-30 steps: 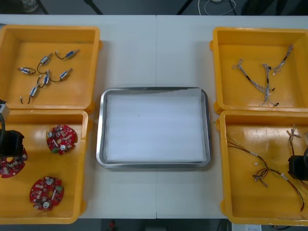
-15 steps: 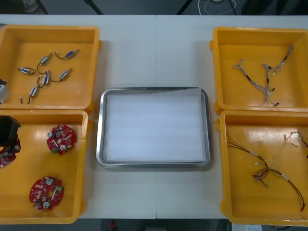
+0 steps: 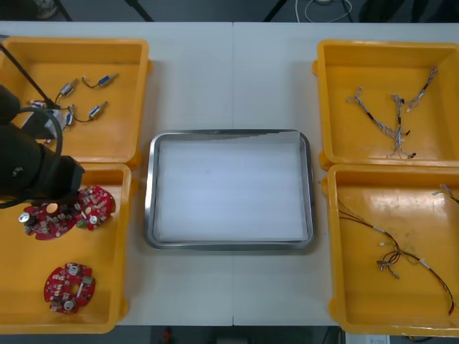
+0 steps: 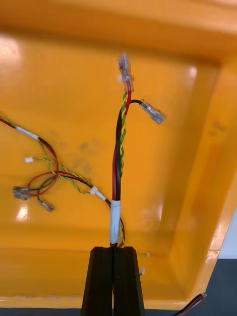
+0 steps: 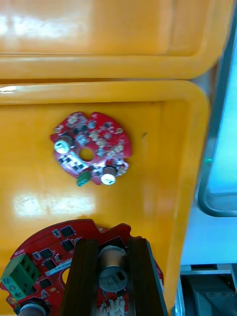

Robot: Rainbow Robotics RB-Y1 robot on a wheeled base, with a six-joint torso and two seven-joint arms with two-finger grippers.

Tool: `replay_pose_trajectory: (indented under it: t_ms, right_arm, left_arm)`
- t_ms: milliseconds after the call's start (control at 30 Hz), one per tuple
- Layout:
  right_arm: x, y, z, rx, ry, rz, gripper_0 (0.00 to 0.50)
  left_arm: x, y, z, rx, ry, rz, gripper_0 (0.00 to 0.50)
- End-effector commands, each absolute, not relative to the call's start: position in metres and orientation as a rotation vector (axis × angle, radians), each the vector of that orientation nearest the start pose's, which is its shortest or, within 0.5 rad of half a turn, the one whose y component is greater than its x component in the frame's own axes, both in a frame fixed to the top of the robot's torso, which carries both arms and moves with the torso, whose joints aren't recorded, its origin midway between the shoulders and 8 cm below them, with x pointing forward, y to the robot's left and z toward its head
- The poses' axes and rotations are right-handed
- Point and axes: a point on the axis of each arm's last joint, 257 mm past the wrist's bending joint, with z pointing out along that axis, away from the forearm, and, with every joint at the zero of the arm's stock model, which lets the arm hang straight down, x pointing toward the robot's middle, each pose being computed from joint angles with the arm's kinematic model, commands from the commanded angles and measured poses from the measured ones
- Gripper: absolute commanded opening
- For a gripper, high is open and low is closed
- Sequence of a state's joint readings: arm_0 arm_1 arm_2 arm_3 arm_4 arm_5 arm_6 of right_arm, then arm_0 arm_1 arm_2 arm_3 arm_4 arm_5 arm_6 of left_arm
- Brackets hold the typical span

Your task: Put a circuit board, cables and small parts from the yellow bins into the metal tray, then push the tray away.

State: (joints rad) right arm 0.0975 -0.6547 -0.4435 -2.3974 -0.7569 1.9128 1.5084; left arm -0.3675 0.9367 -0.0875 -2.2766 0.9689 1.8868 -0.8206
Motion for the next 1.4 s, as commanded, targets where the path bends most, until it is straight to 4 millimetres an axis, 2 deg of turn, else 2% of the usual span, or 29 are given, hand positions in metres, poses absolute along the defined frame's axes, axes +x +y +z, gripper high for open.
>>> replay_pose_trajectory:
  t_ms: [33,200,433,600,800,1000,1400]
  right_arm:
    - [0.323,-0.375,-0.159,-0.216,2.584,-0.16,0.0]
    - [0.317,-0.362,-0.152,-0.346,2.588,-0.165,0.0]
    - [0.315,-0.343,-0.14,-0.525,2.571,-0.201,0.0]
    - [0.319,-0.328,-0.137,-0.631,2.553,-0.222,0.0]
    - [0.326,-0.313,-0.132,-0.709,2.527,-0.226,0.0]
    - [0.328,-0.3,-0.127,-0.759,2.505,-0.198,0.0]
    - [0.328,-0.299,-0.127,-0.763,2.505,-0.194,0.0]
  left_arm:
    - [0.375,0.238,-0.145,0.076,2.704,-0.043,0.0]
    - [0.376,0.199,-0.147,0.161,2.699,-0.086,0.0]
    - [0.381,0.166,-0.154,0.186,2.708,-0.115,0.0]
    - [0.386,0.141,-0.163,0.129,2.717,-0.152,0.0]
    - [0.395,0.12,-0.18,0.11,2.714,-0.159,0.0]
    - [0.41,0.103,-0.205,0.075,2.701,-0.166,0.0]
    - [0.428,0.083,-0.239,0.026,2.688,-0.199,0.0]
